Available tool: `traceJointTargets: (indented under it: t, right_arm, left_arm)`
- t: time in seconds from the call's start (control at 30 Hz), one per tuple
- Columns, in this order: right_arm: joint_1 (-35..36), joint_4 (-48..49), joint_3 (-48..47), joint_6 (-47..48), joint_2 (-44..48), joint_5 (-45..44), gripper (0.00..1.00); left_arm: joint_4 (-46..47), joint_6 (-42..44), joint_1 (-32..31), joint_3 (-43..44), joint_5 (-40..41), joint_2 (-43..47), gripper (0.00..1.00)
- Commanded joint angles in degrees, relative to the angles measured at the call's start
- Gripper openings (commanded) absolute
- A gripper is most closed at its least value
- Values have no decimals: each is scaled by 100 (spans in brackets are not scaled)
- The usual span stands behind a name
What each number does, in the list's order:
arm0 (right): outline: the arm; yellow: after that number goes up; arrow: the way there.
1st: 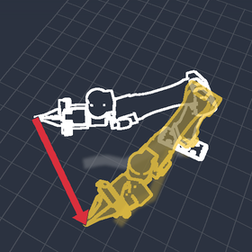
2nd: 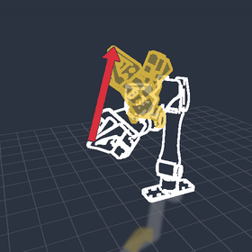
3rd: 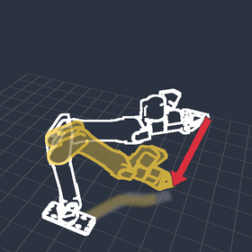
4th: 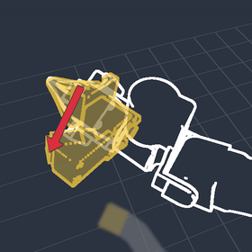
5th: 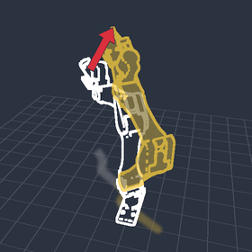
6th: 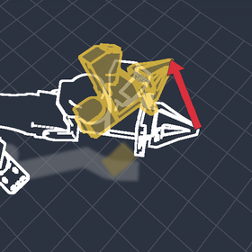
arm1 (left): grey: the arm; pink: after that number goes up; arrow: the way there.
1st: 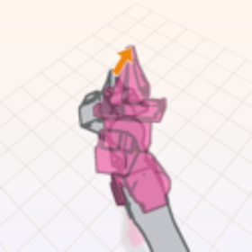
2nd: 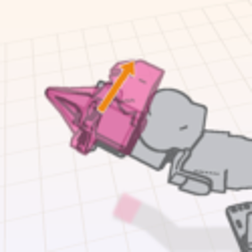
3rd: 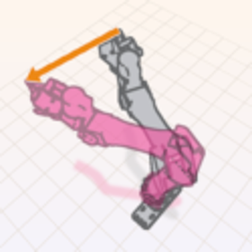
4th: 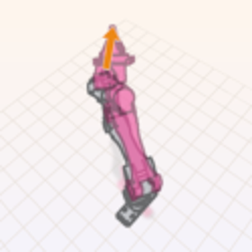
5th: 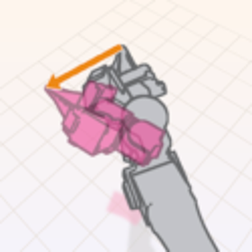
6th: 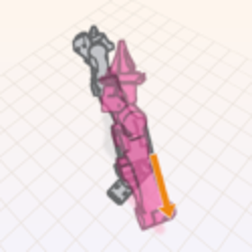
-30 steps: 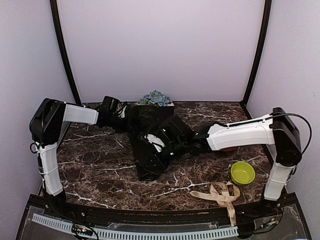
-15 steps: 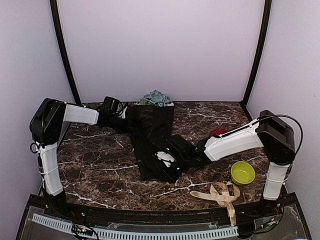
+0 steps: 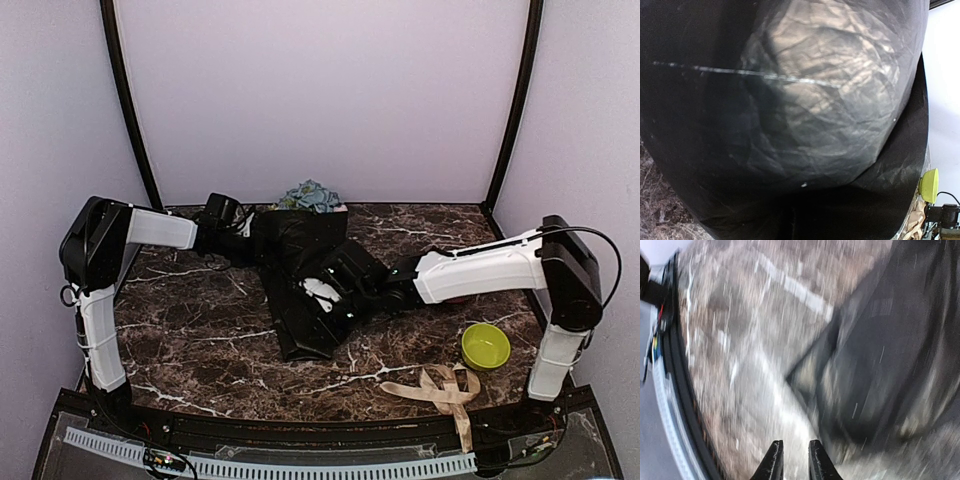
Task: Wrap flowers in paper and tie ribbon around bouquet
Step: Press the fold line on the folded bouquet.
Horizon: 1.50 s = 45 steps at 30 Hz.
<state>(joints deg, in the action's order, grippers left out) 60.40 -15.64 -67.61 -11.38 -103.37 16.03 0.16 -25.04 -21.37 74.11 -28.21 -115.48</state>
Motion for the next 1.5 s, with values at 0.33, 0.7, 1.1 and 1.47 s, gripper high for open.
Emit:
traceJointTargets:
  t: [0.33, 0.7, 1.1, 1.47]
  right_arm:
    - [-192, 194, -489, -157, -1238, -288, 18]
    - [-143, 251, -426, -234, -1250, -200, 19]
    - [-134, 296, -497, -368, -1371, -58, 19]
    - [-108, 534, -327, -511, -1245, -93, 19]
  left_arm:
    - [-759, 355, 184, 557, 1172, 365, 28]
    - [-1377, 314, 758, 682, 1755, 949, 34]
    - [-556, -346, -1857, -1793, 2207, 2763, 31]
    - [-288, -670, -2117, -1370, 1724, 1384, 30]
